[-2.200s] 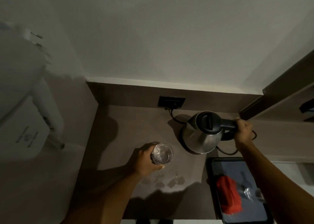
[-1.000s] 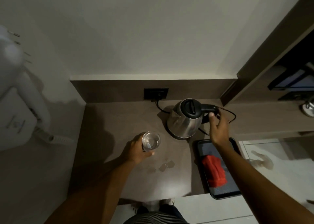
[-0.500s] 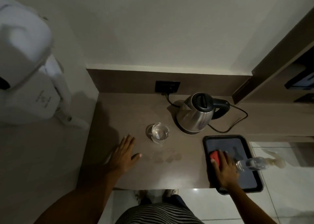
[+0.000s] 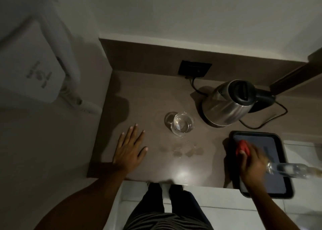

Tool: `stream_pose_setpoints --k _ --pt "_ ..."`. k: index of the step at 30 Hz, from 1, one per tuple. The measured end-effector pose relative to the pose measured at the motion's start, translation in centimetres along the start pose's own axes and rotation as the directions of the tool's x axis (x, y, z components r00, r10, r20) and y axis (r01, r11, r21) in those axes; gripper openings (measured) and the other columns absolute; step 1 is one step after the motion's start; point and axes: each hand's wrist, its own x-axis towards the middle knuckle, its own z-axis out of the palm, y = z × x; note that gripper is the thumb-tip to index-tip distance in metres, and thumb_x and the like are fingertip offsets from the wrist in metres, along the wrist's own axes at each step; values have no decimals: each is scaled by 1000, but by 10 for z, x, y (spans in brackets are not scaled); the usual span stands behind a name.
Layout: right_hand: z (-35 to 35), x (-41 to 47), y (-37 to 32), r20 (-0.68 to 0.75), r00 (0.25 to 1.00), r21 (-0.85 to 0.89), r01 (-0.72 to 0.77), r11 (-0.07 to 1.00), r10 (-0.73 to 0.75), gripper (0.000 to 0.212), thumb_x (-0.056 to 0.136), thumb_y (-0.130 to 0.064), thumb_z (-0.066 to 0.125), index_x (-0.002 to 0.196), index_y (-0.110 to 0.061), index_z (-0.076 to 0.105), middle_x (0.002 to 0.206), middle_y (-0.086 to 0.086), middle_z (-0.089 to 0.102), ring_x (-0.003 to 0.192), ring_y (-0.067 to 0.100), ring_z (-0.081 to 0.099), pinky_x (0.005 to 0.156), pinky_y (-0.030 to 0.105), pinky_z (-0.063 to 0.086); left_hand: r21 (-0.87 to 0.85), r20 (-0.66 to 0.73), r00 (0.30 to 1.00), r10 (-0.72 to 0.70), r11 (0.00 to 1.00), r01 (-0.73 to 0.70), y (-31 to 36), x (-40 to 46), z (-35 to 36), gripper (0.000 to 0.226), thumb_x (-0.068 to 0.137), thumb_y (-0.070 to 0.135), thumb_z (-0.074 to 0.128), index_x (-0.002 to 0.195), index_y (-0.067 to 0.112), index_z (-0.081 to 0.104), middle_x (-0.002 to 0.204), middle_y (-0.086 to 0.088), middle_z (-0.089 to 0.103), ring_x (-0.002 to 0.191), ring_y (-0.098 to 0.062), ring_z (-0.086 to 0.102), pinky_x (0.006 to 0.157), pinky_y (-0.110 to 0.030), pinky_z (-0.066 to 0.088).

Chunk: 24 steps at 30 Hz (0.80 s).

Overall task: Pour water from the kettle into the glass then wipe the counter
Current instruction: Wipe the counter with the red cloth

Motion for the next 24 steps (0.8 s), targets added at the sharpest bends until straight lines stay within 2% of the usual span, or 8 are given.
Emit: stream_pose_setpoints --k 2,4,12,14,16,19,21,24 --pt "12 0 -22 33 999 29 26 999 -27 56 96 -43 35 140 -11 46 142 21 44 128 44 36 103 60 34 10 -19 1000 4 1000 -4 -2 1 4 68 93 59 27 153 28 22 165 -6 15 151 -24 18 120 -43 9" --pt "33 -2 -46 68 996 17 54 998 -56 55 95 -39 38 142 -10 45 146 23 40 129 49 31 102 62 34 18 -11 1000 4 1000 -3 -4 2 6 69 93 61 25 154 29 17 166 -5 11 153 -23 13 120 -43 6" --pt "101 -40 -121 -38 994 -1 -100 995 100 49 94 -25 55 138 -3 50 138 34 44 115 56 41 97 58 39 15 -41 999 6 1000 -5 -4 5 11 67 94 61 22 154 33 8 167 -2 2 154 -21 3 121 -42 0" --pt "115 -62 -150 -1 999 34 -33 999 33 51 89 -27 56 134 -3 56 131 35 49 109 55 47 93 57 43 -5 -44 999 -2 1000 2 -3 5 11 66 95 58 21 154 34 4 167 -1 0 154 -20 1 122 -43 0" --pt "132 -88 -184 83 991 66 99 993 -104 52 85 -27 65 132 -4 59 128 35 54 107 56 52 86 60 50 -25 -64 998 -4 1000 3 -3 3 11 62 97 52 21 154 31 8 167 -1 2 154 -19 3 123 -43 3" --pt "153 -110 -217 155 948 72 269 961 -277 54 84 -34 70 129 -6 61 124 29 60 106 48 58 83 51 55 -60 -99 995 -4 998 -2 -2 1 10 56 99 39 22 152 20 22 164 -3 16 153 -21 17 123 -43 11" --pt "155 -107 -215 181 915 73 354 933 -361 56 87 -45 64 129 -9 61 125 26 61 107 44 59 82 49 56 -80 -118 993 -12 997 3 -2 -1 8 56 98 34 23 150 15 28 162 -4 23 151 -22 22 122 -43 16" --pt "141 -90 -180 301 810 71 508 858 -504 61 86 -53 58 136 -18 53 132 22 58 114 45 56 82 55 56 -95 -105 994 -15 995 5 -3 0 7 56 98 36 20 151 16 24 163 -3 21 152 -20 18 122 -47 23"
